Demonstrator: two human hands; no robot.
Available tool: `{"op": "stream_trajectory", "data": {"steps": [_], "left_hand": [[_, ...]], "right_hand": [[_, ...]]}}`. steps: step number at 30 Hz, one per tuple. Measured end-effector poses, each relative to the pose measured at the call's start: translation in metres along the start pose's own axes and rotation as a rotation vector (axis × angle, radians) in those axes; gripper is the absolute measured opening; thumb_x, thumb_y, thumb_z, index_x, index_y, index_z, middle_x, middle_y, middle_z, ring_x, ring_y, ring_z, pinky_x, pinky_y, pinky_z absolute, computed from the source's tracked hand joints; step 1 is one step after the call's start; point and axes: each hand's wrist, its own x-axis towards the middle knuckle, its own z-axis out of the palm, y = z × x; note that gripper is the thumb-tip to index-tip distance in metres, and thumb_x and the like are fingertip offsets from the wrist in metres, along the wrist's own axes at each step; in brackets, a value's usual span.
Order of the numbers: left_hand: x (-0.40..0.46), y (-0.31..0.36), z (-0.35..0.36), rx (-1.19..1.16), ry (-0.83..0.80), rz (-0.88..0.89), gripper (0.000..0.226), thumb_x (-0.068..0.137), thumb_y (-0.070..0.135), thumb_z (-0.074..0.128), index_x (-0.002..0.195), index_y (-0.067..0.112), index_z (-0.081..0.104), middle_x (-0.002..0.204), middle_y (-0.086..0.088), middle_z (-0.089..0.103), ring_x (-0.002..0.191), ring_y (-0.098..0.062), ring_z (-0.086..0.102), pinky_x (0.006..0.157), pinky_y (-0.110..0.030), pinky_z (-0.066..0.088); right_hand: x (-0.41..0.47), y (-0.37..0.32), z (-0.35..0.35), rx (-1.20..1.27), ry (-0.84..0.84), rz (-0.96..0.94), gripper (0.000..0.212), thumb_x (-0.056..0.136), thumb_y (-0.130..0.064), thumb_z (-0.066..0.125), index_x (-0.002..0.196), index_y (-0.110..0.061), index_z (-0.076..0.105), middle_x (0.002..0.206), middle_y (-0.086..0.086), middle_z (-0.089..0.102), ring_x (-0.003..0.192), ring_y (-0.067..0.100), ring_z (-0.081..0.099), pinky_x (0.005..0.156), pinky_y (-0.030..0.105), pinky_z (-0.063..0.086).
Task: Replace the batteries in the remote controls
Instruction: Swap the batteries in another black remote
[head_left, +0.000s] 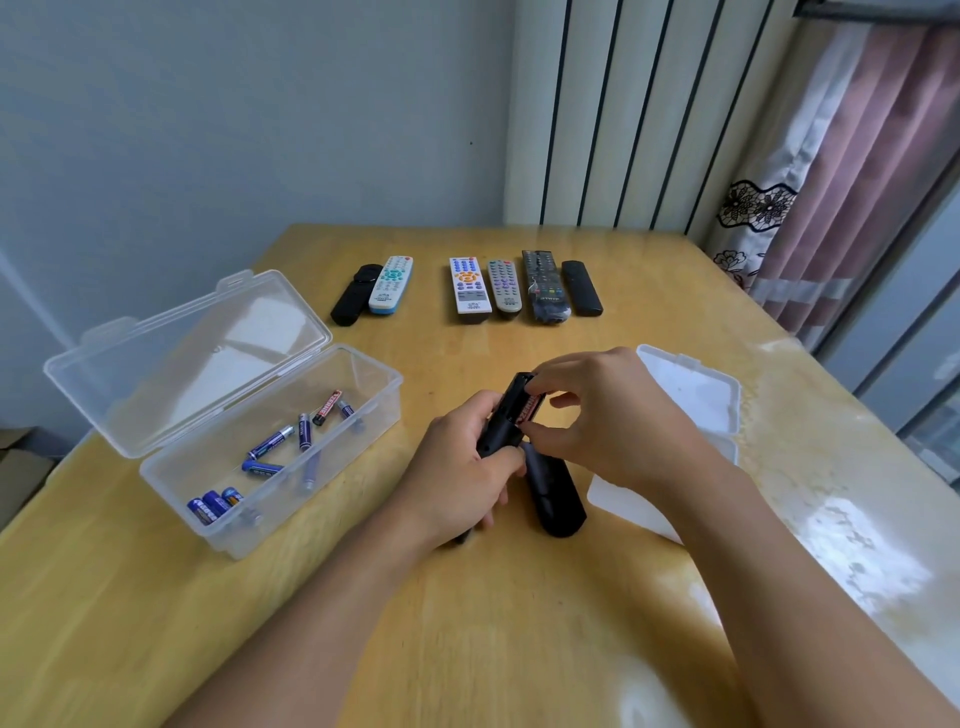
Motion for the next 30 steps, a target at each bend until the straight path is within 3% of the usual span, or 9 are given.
{"op": "stream_trajectory", "data": {"steps": [10,13,18,25,30], "left_hand": [[0.001,-0.002,-0.001,-0.016,0.005,-0.008,0.031,0.088,0.006,0.057,0.106,0.031,0.063,0.069,0.000,0.066,0.045,-0.014,0.055,0.042,-0.030,0.046],[0.004,-0.002,0.001,-0.072,0.080,0.008,0.025,0.089,0.009,0.056,0.103,0.030,0.062,0.071,-0.009,0.064,0.050,-0.018,0.056,0.042,-0.031,0.046],[0.005,-0.002,0.005,-0.080,0.142,0.036,0.017,0.087,0.016,0.056,0.100,0.026,0.059,0.074,-0.021,0.061,0.051,-0.021,0.056,0.042,-0.031,0.046],[0.001,-0.004,0.008,0.044,0.167,0.071,0.008,0.095,0.009,0.053,0.099,0.016,0.051,0.067,-0.024,0.053,0.039,-0.018,0.048,0.035,-0.030,0.039],[-0.002,-0.003,0.007,0.053,0.118,0.111,0.007,0.105,0.024,0.051,0.102,0.018,0.053,0.069,-0.009,0.060,0.041,-0.012,0.052,0.038,-0.026,0.043]], "right_hand": [[-0.001,0.000,0.002,0.012,0.076,0.084,0.032,0.078,-0.032,0.084,0.102,-0.014,0.077,0.091,0.001,0.076,0.084,0.018,0.071,0.080,0.038,0.059],[0.001,-0.002,0.010,0.132,0.180,0.156,0.033,0.078,-0.029,0.085,0.106,-0.012,0.077,0.095,0.000,0.076,0.083,0.010,0.072,0.079,0.028,0.061],[0.003,-0.004,0.019,0.298,0.256,0.231,0.018,0.086,-0.020,0.078,0.104,-0.018,0.078,0.091,-0.016,0.071,0.083,-0.006,0.069,0.073,0.014,0.057],[0.004,-0.001,0.018,0.385,0.229,0.290,0.011,0.096,-0.015,0.065,0.092,-0.018,0.075,0.084,-0.009,0.073,0.077,0.007,0.072,0.073,0.036,0.062],[0.005,0.000,0.015,0.396,0.186,0.277,0.012,0.098,-0.013,0.062,0.089,-0.017,0.070,0.084,-0.005,0.073,0.072,0.004,0.073,0.067,0.033,0.062]]}}
